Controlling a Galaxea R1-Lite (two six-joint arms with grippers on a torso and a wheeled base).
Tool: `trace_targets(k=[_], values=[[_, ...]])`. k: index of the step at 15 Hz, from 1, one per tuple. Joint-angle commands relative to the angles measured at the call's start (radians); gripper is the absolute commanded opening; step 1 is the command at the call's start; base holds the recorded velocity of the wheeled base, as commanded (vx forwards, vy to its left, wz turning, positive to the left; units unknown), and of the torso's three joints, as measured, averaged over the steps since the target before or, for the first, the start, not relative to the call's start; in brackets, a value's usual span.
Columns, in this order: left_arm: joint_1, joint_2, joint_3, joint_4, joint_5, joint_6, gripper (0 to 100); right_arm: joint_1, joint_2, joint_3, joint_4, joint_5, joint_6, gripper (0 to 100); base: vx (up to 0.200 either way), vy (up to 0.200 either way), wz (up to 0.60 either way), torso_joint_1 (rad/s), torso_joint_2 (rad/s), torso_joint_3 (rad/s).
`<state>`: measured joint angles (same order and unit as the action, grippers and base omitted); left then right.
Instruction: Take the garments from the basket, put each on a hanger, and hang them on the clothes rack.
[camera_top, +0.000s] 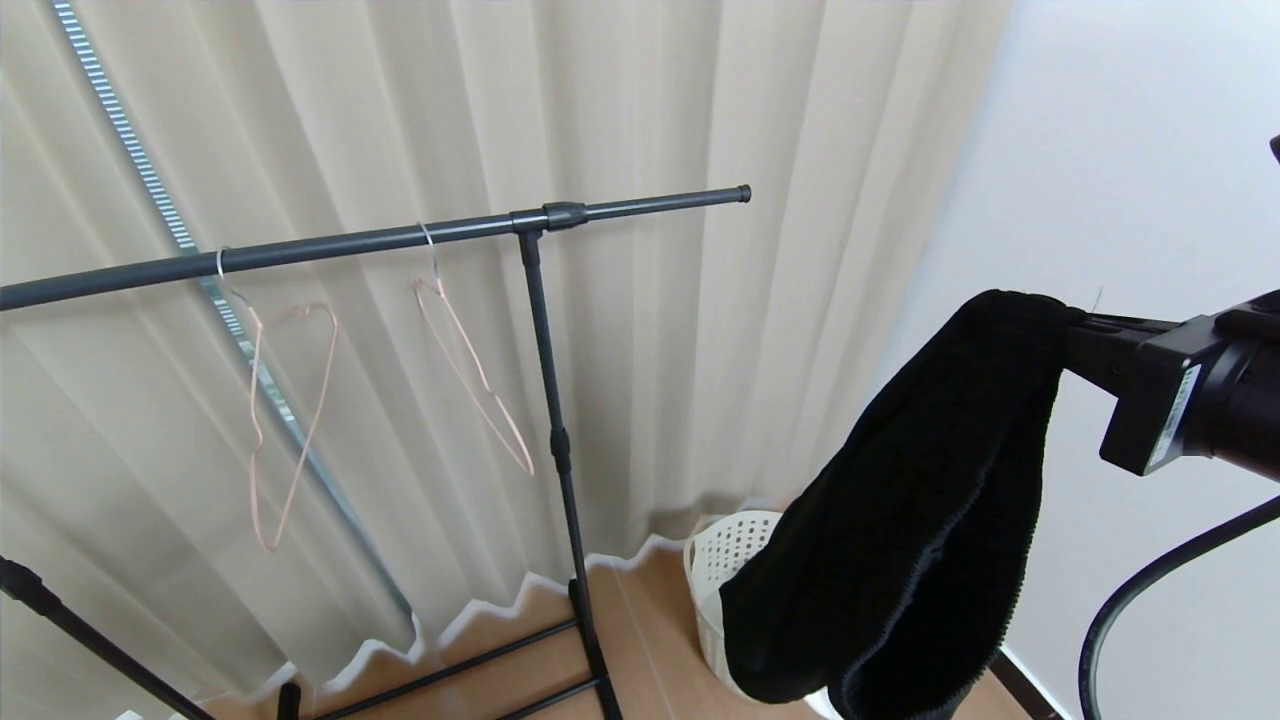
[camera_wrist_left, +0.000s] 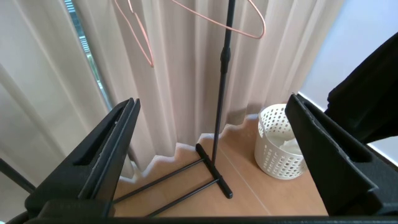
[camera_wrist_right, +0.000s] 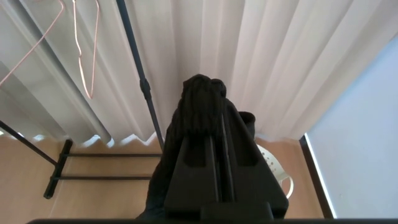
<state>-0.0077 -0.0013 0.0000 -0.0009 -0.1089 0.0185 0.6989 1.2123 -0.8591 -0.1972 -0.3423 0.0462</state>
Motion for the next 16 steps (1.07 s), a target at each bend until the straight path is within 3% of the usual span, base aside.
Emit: trace_targets(k=[1, 8, 16], values=[[0.0, 0.001, 0.0, -0.001, 0.002, 0.0, 100, 0.001, -0.004, 0.0, -0.001, 0.0, 0.0, 0, 0.0, 0.0, 0.0, 0.159, -0.35, -0.188], [0.0, 0.001, 0.0, -0.001, -0.003, 0.003, 100, -0.001, 0.004, 0.054, -0.077, 0.026, -0.043, 0, 0.0, 0.0, 0.0, 0.096, -0.21, -0.108], [0.0, 0.001, 0.0, -0.001, -0.003, 0.001, 100, -0.001, 0.001, 0.074, -0.102, 0.034, -0.065, 0, 0.0, 0.0, 0.6, 0.008, 0.0, 0.001]])
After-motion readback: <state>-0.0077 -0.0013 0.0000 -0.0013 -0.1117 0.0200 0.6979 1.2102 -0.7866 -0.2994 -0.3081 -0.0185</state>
